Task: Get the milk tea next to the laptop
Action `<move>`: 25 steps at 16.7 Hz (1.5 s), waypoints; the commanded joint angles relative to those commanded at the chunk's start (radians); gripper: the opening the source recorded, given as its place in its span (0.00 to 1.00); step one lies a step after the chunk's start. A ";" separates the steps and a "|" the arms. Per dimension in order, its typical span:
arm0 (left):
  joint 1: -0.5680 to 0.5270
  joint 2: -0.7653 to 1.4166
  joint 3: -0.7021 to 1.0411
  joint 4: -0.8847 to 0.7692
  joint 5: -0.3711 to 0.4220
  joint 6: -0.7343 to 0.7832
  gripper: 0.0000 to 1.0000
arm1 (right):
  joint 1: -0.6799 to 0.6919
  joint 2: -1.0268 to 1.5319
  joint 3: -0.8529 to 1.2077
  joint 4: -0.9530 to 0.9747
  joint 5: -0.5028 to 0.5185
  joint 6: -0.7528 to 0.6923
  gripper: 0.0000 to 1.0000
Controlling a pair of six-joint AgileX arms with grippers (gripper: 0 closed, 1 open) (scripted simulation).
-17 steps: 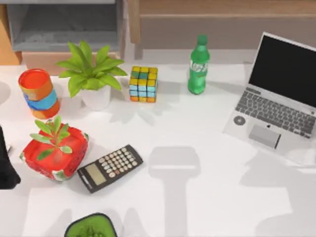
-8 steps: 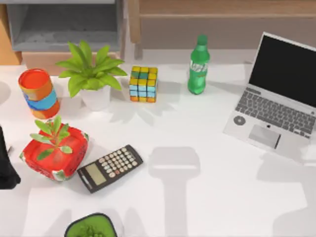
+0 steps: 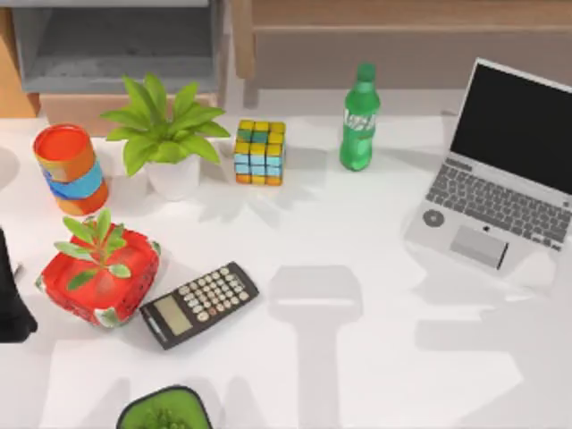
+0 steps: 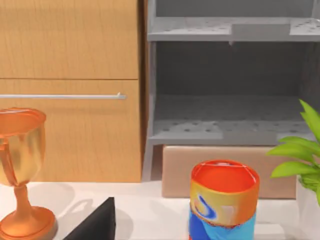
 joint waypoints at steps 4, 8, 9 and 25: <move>0.000 0.000 0.000 0.000 0.000 0.000 1.00 | -0.001 0.007 0.020 0.075 0.007 0.041 0.00; 0.000 0.000 0.000 0.000 0.000 0.000 1.00 | 0.015 0.121 -0.017 0.113 -0.004 -0.002 0.00; 0.000 0.000 0.000 0.000 0.000 0.000 1.00 | 0.019 0.158 -0.031 0.115 -0.008 -0.023 0.00; 0.000 0.000 0.000 0.000 0.000 0.000 1.00 | 0.018 0.330 -0.073 0.110 -0.024 -0.119 0.45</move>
